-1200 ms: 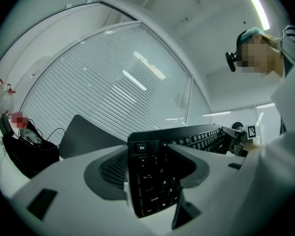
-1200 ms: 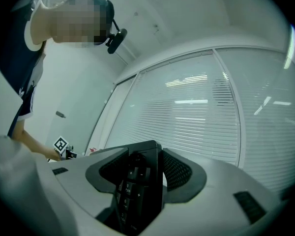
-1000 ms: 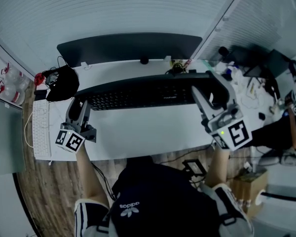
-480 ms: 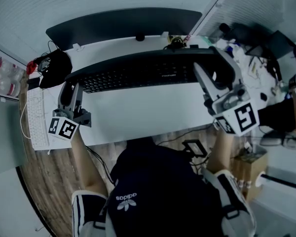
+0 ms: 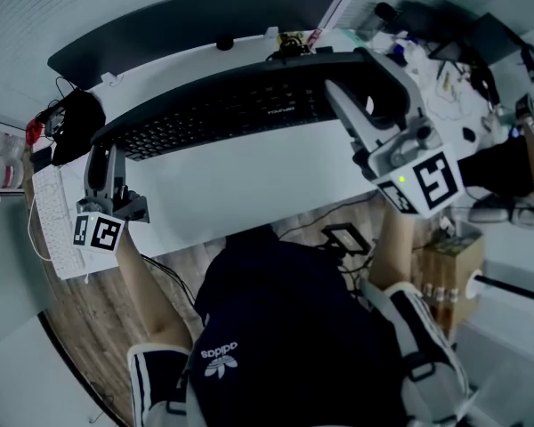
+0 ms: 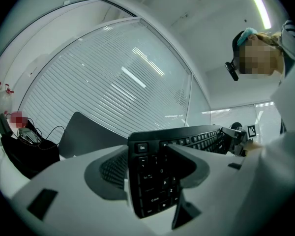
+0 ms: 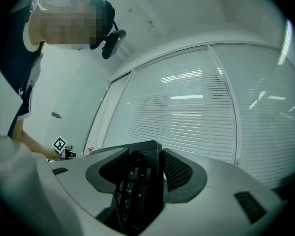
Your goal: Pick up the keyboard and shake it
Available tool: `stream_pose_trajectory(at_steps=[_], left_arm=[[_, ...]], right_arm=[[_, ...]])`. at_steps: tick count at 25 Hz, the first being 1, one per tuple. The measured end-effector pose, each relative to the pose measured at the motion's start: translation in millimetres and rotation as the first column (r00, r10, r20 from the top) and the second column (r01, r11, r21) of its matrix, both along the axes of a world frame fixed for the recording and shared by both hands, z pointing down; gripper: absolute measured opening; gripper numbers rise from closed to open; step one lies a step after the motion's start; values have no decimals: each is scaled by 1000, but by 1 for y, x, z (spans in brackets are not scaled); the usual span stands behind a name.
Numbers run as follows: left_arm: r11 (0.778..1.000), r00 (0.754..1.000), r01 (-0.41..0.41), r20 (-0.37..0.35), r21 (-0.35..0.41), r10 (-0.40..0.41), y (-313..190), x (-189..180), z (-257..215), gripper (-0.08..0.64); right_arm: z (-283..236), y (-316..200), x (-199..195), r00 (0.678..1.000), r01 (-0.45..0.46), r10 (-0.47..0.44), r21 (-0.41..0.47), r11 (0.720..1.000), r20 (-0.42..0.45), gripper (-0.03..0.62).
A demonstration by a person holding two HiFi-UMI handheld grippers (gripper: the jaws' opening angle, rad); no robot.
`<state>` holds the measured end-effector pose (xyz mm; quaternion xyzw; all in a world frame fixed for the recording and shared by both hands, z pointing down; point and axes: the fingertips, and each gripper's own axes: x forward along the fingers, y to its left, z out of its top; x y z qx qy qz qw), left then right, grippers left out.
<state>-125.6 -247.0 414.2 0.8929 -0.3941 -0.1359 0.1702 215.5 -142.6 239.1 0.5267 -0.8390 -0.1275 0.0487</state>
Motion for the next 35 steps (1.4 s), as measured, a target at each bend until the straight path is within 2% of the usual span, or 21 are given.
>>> stream_pose_trajectory(at_steps=[22,35], left_arm=[[999,999,29,17,30,-30,5,-4,-4,232],[1000,1000,15,24,24,-16,4,-3,-4,232]], right_arm=[[6,-3,3,999,29,-29,25,999,14,201],[9,-2,5,1000,17,-18,15,1000,18,201]])
